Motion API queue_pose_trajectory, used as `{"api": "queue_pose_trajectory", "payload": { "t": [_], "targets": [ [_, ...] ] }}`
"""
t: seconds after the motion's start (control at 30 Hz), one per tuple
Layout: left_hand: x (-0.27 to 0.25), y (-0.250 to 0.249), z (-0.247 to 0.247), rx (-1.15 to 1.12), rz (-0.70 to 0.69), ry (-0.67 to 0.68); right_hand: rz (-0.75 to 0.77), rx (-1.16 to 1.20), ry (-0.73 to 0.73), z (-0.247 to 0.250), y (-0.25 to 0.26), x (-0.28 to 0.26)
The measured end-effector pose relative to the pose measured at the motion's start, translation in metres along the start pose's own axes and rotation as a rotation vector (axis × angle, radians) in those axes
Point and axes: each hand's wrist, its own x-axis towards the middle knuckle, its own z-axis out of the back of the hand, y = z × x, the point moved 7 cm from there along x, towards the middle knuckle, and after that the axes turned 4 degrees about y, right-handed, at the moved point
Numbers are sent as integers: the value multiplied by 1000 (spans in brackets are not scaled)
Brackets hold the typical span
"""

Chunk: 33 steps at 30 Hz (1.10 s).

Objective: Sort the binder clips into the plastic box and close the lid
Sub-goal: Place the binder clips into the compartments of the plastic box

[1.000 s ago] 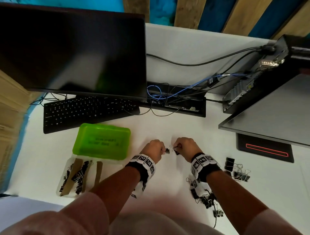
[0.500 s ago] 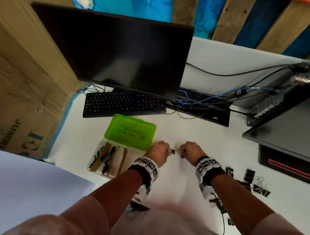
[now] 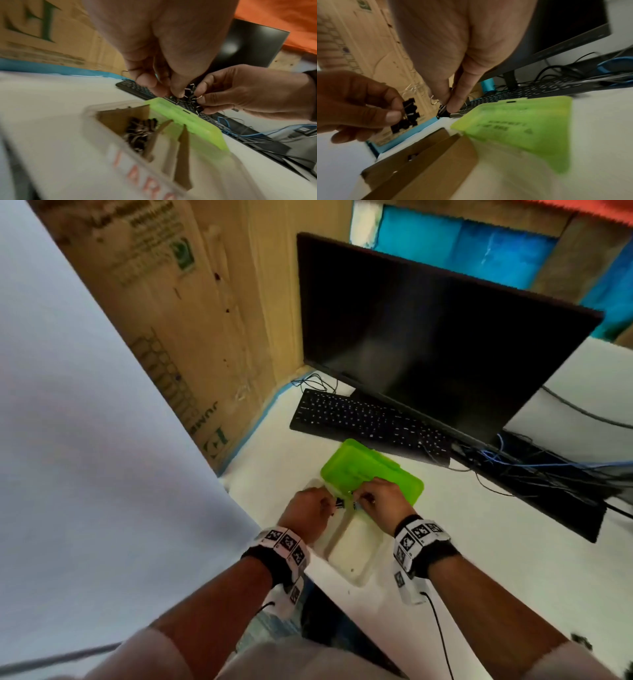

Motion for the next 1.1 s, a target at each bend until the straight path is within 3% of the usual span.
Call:
{"api": "queue_pose_trajectory", "payload": {
  "t": [0.2, 0.6, 0.77, 0.9, 1.1],
  "targets": [
    [-28, 60, 11, 27, 156, 75, 55, -23, 129, -46, 45, 30],
    [-31, 66, -3, -22, 41, 123, 118, -189, 393, -83, 54, 34],
    [-21, 63, 1, -23, 39, 109, 119, -133, 309, -73, 50, 33],
    [-7, 42, -5, 47, -84, 98, 95, -103, 245, -56, 40, 19],
    [8, -19, -38, 248, -260, 122, -71, -83, 168, -19, -13, -28]
  ]
}}
